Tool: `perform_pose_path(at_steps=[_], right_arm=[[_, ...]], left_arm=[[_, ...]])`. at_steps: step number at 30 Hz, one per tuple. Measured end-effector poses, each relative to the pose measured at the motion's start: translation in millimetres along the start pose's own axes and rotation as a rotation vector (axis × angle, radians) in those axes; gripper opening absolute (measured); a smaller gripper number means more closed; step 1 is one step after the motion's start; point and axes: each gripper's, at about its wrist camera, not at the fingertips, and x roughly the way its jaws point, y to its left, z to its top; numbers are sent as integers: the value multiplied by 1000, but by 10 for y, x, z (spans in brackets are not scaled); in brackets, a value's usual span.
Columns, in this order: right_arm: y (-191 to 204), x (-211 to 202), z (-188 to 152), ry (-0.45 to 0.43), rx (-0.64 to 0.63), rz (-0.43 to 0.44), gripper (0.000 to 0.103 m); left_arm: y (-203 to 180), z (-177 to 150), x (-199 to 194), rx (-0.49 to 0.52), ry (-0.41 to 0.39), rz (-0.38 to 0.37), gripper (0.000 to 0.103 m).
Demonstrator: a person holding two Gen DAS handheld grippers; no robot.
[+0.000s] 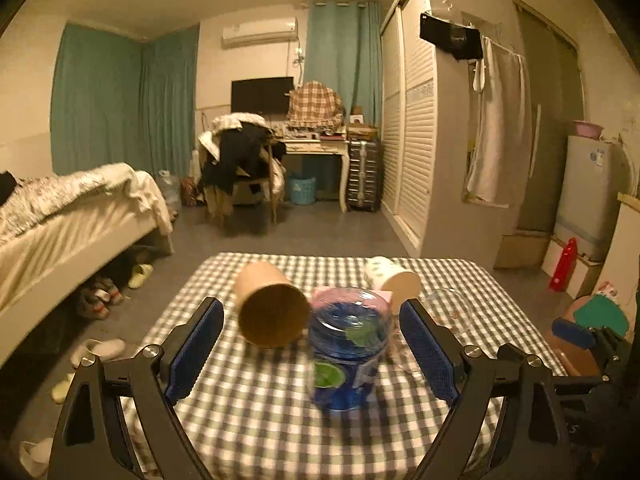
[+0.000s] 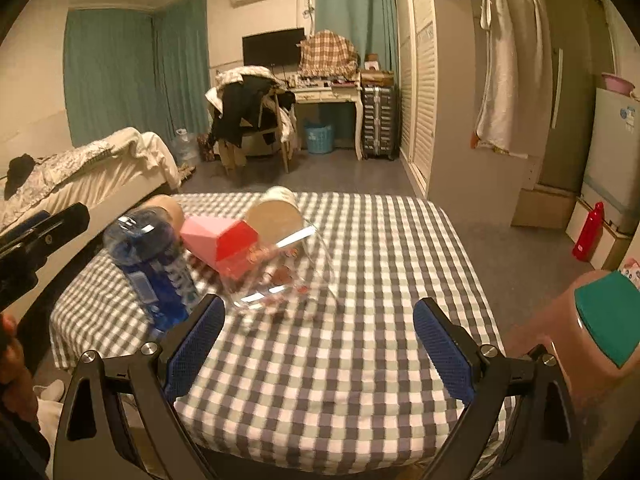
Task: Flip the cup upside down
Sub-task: 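Rotate the bottle upright with the left gripper and lower it onto the table, then open the left gripper and release the standing bottle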
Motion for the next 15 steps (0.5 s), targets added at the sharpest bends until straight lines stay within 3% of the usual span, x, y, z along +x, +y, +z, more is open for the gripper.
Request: perform_pose_path(at_steps=[8,15], right_arm=[[394,-192,68,-84,-67,26,96],[519,-118,50,-78,-71,14,96]], left_arm=[[235,-101,-129,-21,-10,58,92],[342,-266,-61,-20,-8,54,92]])
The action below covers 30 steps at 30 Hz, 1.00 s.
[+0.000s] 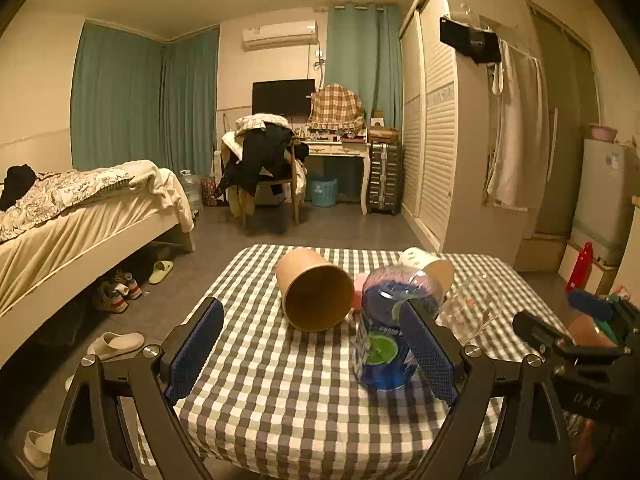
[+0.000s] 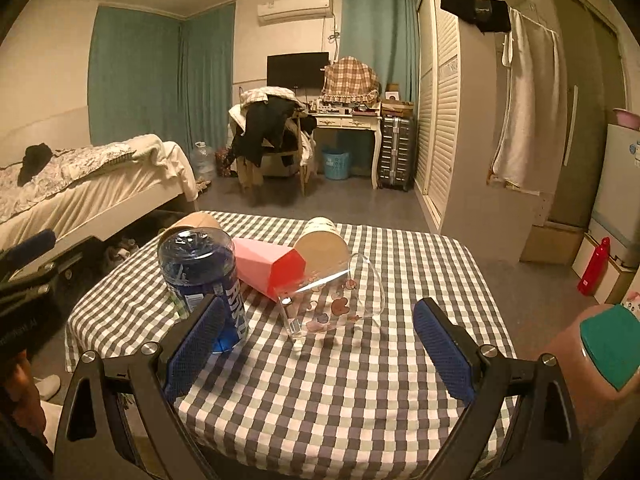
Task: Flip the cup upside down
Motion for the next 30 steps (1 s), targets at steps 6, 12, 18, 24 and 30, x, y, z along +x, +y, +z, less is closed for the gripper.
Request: perform_pose_path(at_steps=[6,12,18,24,30], right_arm=[[24,124,-19,23,7,-7,97],[37,198,-68,29,-1,-16,103],[52,226,-86,34,3,-26,103],[-1,209,-113,33,8,-37,103],[-22,203,-124,36,10,-46,103]], left_arm=[[40,-60,89,-41,20,-15,101],[23,-84,84,-29,6,11,103],[39,-96,106,-31,18,29,103],[48,-89,133,-30,23,21,103],[59,-88,117,-36,20,19,103]])
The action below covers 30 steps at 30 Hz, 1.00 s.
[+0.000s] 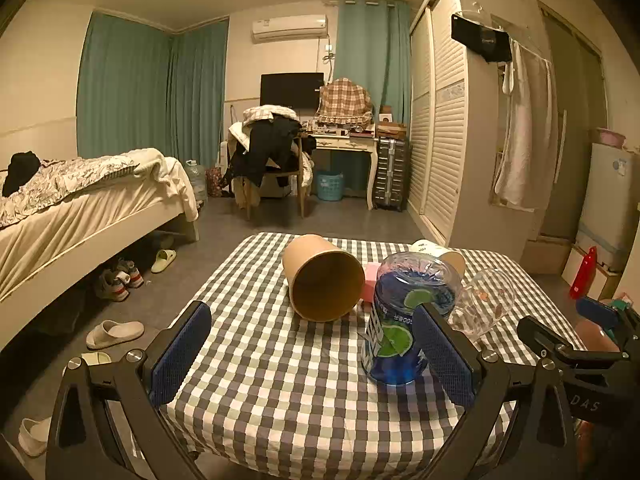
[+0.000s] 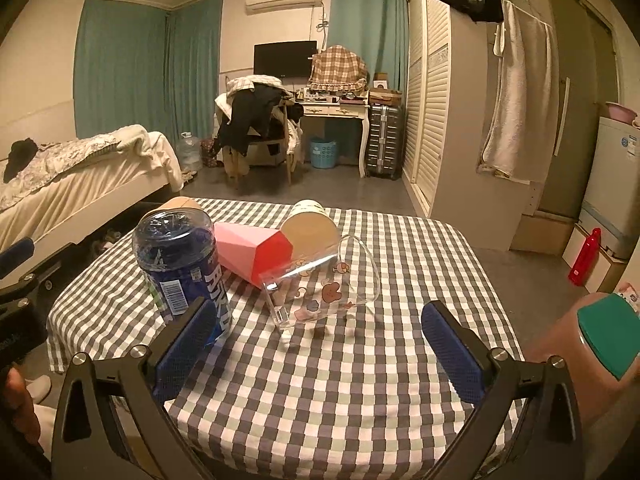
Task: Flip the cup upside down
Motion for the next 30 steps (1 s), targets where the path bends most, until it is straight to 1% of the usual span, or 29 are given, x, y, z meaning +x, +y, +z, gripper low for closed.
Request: perform_pose_path(at_steps=[9,30], right_arm=[[20,33,-11,11,-8,-7,103],[11,46,-17,19,-10,-13,103]], left_arm=[[29,26,1,-14,1,25,103],[32,26,2,-14,3,27,103]])
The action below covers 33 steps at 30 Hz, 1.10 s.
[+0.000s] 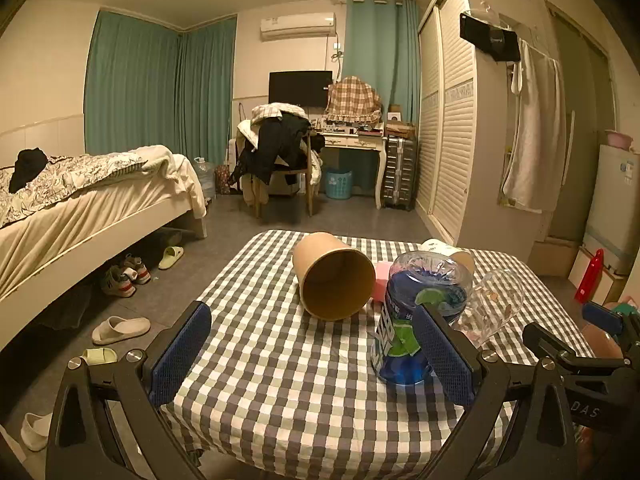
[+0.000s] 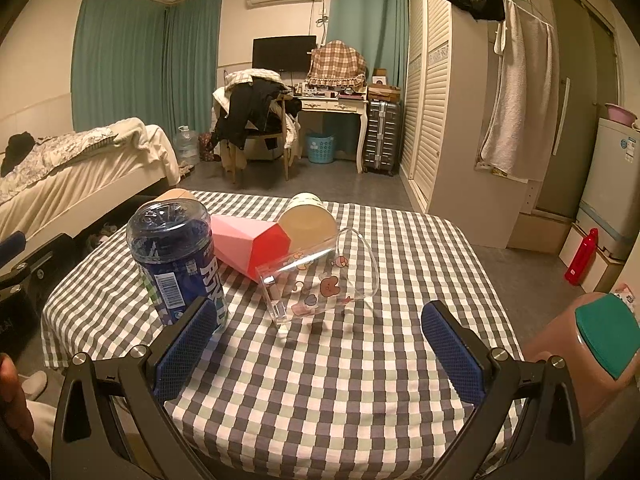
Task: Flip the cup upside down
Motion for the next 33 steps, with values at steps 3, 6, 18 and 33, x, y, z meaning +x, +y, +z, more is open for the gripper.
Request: perform_pose_path(at_steps=[3,6,18,33], right_arm=[[-2,1,-4,1,0,0,103],[-1,1,-4,1,0,-1,103],[-4,25,-29,5,1,1,103],[13,62,-57,16,-6,1,103]], left_arm=[[3,-3,0,-1,-1,0,103],[3,-3,2,0,0,0,103],[14,-19,2,2,-2,-3,103],[15,-32,1,2,-1,-3,103]])
